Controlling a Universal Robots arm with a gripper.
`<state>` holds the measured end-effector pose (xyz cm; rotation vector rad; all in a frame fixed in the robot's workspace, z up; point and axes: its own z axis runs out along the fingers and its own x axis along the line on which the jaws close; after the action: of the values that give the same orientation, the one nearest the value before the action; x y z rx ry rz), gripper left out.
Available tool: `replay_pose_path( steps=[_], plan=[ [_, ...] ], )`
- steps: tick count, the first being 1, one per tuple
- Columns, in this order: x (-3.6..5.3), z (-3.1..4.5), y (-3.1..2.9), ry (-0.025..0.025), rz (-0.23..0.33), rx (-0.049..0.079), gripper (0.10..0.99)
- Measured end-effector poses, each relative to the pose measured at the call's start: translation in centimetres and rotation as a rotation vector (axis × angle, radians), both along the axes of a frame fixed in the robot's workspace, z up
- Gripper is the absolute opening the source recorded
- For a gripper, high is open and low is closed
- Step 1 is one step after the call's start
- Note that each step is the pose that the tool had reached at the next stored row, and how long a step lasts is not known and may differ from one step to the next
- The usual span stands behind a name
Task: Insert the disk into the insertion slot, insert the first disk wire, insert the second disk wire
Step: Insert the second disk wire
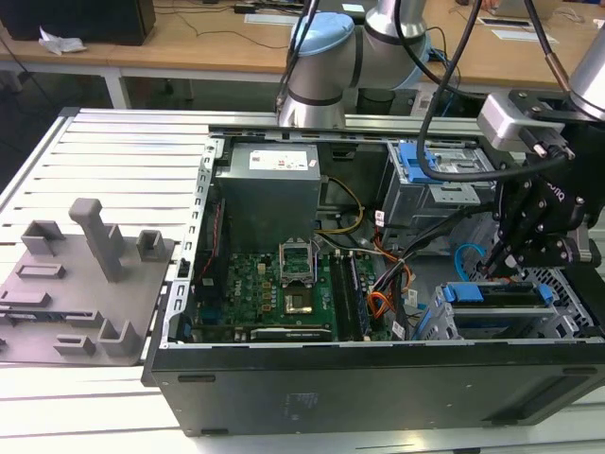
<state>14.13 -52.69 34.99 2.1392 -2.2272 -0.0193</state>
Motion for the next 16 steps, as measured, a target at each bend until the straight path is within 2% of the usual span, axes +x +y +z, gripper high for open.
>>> replay_pose_path(
  steps=[10,14,16],
  plan=[
    [0.22,-0.34,-0.08,0.0000,0.000,0.000,0.165],
    [0.33,-0.46,-0.88,0.0000,0.000,0.000,0.165],
    [0.48,-0.55,-1.00,-0.0001,0.000,0.000,0.165]
  ],
)
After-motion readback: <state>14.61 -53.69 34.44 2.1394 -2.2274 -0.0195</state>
